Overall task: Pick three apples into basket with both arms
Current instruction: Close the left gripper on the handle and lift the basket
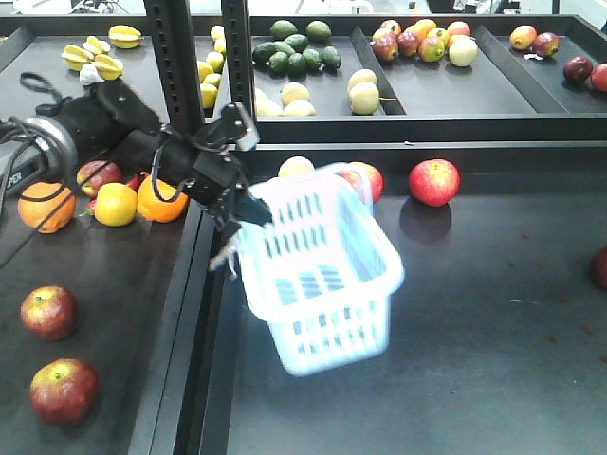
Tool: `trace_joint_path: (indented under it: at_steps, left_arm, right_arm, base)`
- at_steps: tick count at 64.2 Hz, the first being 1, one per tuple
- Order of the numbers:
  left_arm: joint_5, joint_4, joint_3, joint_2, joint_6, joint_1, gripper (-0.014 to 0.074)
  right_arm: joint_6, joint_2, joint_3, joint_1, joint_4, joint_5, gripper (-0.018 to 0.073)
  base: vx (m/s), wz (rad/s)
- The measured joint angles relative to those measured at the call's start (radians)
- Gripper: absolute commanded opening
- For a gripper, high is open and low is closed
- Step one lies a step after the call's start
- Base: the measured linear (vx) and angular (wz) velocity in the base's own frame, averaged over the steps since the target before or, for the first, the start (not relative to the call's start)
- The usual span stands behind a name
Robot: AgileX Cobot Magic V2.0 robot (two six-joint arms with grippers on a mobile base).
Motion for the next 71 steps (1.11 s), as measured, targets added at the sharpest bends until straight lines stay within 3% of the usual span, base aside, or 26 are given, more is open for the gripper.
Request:
trace_joint_path:
  at_steps: [10,17,24,35,44,52,63,71]
  left_arm:
    - [0.064,-0.007,0.000,-0.063,-0.115,-0.063,-0.0008]
    - [0.068,-0.003,0.000,-0.117,-0.244,-0.108,-0.0008]
    - [0.070,0.035,0.000,-0.167,-0.422,-0.146,-0.0008]
    - [0.087,0.197,0.000,-0.227,-0.740,-0.197,-0.0008]
    - [0.095,0.341,0.000,-0.283,-0.934,-0.237,-0.0008]
    - [0.100,0.388,0.000,-0.363,-1.048,-0.260,-0.0008]
    - [0.111,0.402,0.002,-0.465,-1.157,-0.270,-0.0008]
    - [0.110,0.459,0.045,-0.540,-1.222,-0.270,-0.0008]
  right_arm:
    - [0.000,0.000,0.000,0.000,0.000,0.000,-0.0001]
    - [0.000,0.000,0.000,0.000,0.000,0.000,-0.0001]
    - [0.000,0.000,0.000,0.000,0.000,0.000,-0.0001]
    - [0.000,0.000,0.000,0.000,0.000,0.000,-0.0001]
    - [0.000,0.000,0.000,0.000,0.000,0.000,-0.0001]
    - [0.000,0.000,0.000,0.000,0.000,0.000,-0.0001]
    - [0.000,0.000,0.000,0.000,0.000,0.000,-0.0001]
    - [0.000,0.000,0.000,0.000,0.000,0.000,-0.0001]
  base:
    - [0.00,0.00]
    - [0.00,0.00]
    - [0.00,0.00]
    - [0.00,0.00]
    - [0.00,0.00]
    - [0.00,0.00]
    - [0.00,0.00]
    - [0.00,0.00]
